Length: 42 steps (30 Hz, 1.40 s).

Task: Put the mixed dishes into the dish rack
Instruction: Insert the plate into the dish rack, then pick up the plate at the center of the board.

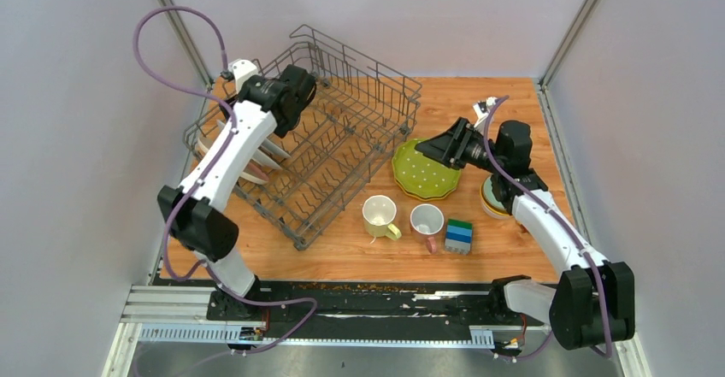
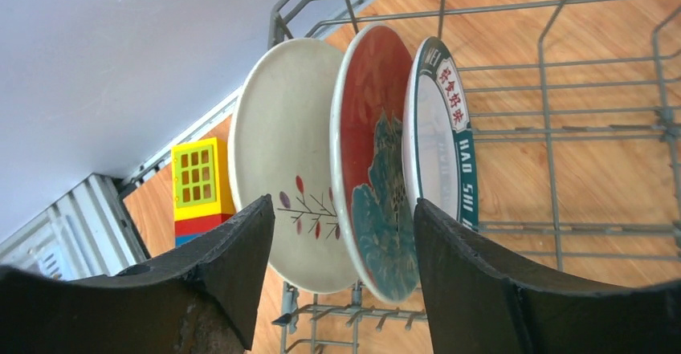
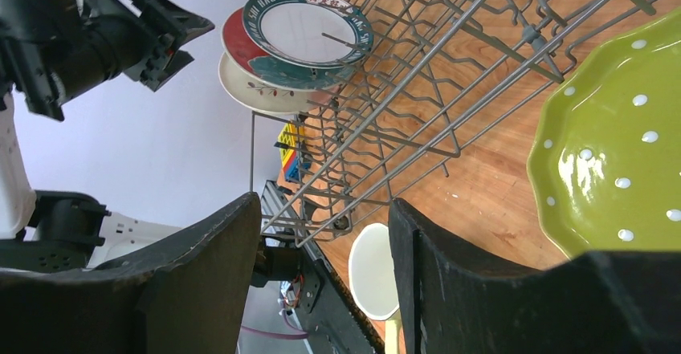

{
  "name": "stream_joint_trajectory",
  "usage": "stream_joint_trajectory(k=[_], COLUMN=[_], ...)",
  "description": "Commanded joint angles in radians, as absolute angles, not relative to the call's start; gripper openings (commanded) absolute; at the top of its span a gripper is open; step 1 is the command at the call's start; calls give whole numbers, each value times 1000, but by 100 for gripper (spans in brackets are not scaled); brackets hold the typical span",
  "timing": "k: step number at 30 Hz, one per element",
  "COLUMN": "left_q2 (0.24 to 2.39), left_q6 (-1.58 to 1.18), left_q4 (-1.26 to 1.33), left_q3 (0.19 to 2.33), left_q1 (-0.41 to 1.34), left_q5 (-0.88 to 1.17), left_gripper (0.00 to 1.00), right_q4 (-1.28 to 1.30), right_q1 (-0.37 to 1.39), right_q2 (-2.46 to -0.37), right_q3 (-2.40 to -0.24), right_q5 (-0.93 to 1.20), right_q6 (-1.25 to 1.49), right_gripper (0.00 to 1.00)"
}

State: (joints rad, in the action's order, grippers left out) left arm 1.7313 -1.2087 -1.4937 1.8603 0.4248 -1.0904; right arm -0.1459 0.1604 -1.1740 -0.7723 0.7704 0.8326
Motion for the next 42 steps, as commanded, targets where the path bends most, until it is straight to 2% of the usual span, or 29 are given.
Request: stream_joint_trajectory(k=[1,7,18,24,29,32,42], left_q2=[1547,1285,1043,1009,990,985,996], left_q6=[-941,-729,-495,-413,-390,-367,-358], left_q4=[-1237,-876,-650,-574,-505,-455,-317], left_q3=[1737,1527,1366,1321,1260,1237,1167], left_q1=[422,421,421,421,420,421,420], left_q5=[-1009,-894,-654,-486,-324,-224,247], left_gripper=[72,76,82,85,93,99,100], right_q4=[-154,-141,-96,-64,-21,17,129], right_q1=[157,158,158,157,155,155,147], right_q2=[-1124,-1099,-1098,-1086,-1058,-1050,-1060], right_q3=[-770,-752,-741,-693,-678,-677,-643], right_q5=[738,707,649,575,512,479,292], right_q6=[839,842,831,819,801,792,742], right_gripper=[60,60,61,61,62,67,69])
